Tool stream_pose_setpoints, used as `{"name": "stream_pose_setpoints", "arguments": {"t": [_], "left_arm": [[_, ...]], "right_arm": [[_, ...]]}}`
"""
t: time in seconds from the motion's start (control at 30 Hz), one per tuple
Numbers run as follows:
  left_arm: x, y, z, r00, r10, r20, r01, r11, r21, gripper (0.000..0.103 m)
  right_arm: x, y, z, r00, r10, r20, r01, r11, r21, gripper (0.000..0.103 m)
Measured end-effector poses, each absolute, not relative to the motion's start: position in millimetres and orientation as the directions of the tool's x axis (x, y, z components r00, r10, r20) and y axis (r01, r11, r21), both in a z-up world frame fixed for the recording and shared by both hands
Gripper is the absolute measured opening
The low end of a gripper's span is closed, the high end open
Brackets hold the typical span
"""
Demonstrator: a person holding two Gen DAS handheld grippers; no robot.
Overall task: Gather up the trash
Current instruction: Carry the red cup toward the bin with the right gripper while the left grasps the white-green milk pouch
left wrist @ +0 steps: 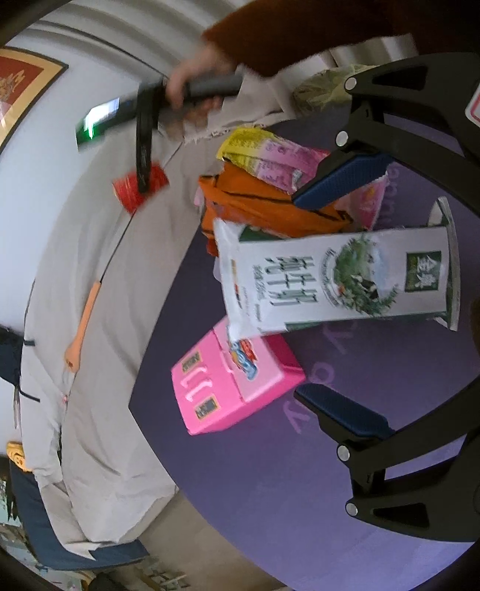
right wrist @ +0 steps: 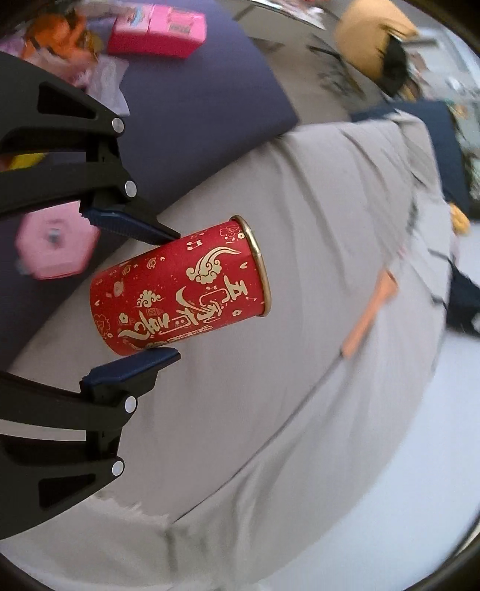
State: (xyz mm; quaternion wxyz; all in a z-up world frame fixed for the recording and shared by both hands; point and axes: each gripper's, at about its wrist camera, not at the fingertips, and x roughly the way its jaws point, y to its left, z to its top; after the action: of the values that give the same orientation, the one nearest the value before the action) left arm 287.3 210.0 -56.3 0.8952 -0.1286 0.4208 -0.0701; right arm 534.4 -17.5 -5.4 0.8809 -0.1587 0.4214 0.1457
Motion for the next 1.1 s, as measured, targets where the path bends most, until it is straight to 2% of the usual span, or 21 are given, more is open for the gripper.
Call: {"name": "stream_pose_setpoints", "arguments": {"t": [0.2,0.23,0.33,0.37,0.4,0.73,1.1], "left_arm": [[295.1,213.7,-74.6,0.589,-0.252,-0.768,-0.021,0.945,-0.326,0.090],[297.1,211.8,-77.2,0.579,-0.265,-0.771,-0.018,0.941,-0.337,0.088],[306.1,205.8,-81.7,0.570,-0.271,-0.776,-0.012,0.941,-0.338,0.076],[307.8,203.8,-81.5,0.573,-0.270,-0.774,-0.008,0.942,-0.335,0.064],[309.9,201.2,-80.9,0.571,-0.273,-0.774,-0.001,0.943,-0.333,0.058],[272.8,184.9,-24.7,0.677,-0.251,-0.692,0.049,0.953,-0.298,0.057],[235.6,124.4,60.6,0.774,-0.271,-0.572,0.166,0.959,-0.230,0.057]], "right_arm": [[471.5,-59.0,33.0,0.662,0.123,-0.739,-0.286,0.953,-0.098,0.054],[456.0,-64.5,37.5,0.670,0.129,-0.731,-0.271,0.959,-0.079,0.054],[413.9,-74.9,43.0,0.693,0.108,-0.712,-0.230,0.970,-0.076,0.054],[403.1,-76.3,42.8,0.697,0.108,-0.709,-0.224,0.972,-0.072,0.054],[388.9,-79.6,43.3,0.703,0.105,-0.704,-0.211,0.975,-0.065,0.054],[287.4,-115.5,53.6,0.749,0.151,-0.645,-0.198,0.980,0.000,0.054],[217.5,-190.4,69.5,0.797,0.131,-0.589,-0.125,0.991,0.051,0.054]]}}
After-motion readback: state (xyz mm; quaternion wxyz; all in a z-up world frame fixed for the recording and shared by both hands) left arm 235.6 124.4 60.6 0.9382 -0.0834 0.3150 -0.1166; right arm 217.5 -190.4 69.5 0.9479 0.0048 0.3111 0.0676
